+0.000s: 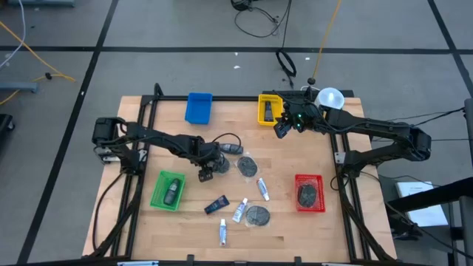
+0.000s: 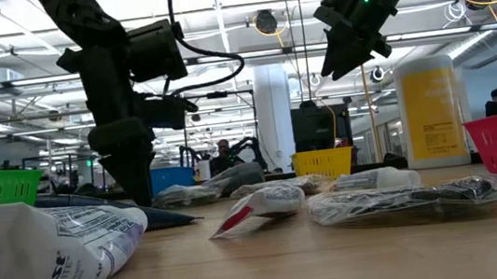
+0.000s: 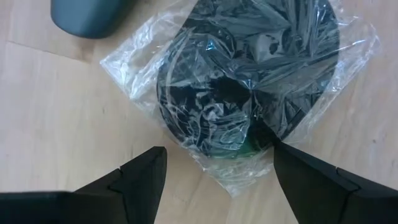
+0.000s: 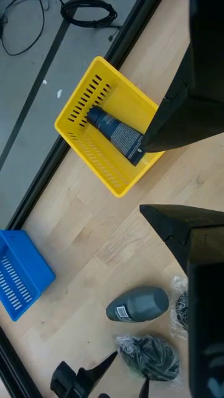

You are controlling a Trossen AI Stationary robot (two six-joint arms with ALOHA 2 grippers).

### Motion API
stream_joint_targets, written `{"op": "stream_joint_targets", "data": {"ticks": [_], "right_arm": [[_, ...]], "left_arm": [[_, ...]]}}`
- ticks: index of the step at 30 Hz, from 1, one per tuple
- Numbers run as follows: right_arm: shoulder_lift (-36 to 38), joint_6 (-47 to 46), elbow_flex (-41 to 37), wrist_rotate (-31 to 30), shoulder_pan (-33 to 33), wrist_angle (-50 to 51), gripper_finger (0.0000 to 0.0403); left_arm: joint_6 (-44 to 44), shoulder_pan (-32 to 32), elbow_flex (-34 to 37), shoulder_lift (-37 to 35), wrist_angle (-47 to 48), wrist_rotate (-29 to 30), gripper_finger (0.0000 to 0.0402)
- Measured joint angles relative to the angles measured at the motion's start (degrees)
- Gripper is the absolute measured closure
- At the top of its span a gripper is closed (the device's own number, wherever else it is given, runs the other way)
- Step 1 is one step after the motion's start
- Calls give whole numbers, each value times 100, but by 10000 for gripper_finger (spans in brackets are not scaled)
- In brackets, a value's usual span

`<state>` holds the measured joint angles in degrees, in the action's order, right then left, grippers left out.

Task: Pick & Place Travel size toiletries
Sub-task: Put the hairbrush into the red basket

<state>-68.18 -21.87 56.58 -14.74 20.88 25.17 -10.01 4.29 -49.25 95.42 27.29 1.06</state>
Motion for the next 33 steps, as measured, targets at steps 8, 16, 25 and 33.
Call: {"op": "stream_joint_targets", "data": {"ticks": [8, 16, 25, 33], "right_arm": [[0, -18, 0, 2, -1, 27, 264], [0, -125, 0, -3, -115, 105, 264], [0, -170, -2, -2, -168, 98, 264], [0, -159, -2, -2, -513, 82, 264]], "left_arm": [[47, 117, -9, 98, 66, -102, 126], [-19, 127, -9, 103, 133, -168, 224], [102, 123, -7, 111, 71, -310, 370], [-255, 21, -1, 93, -16, -579, 398]]}}
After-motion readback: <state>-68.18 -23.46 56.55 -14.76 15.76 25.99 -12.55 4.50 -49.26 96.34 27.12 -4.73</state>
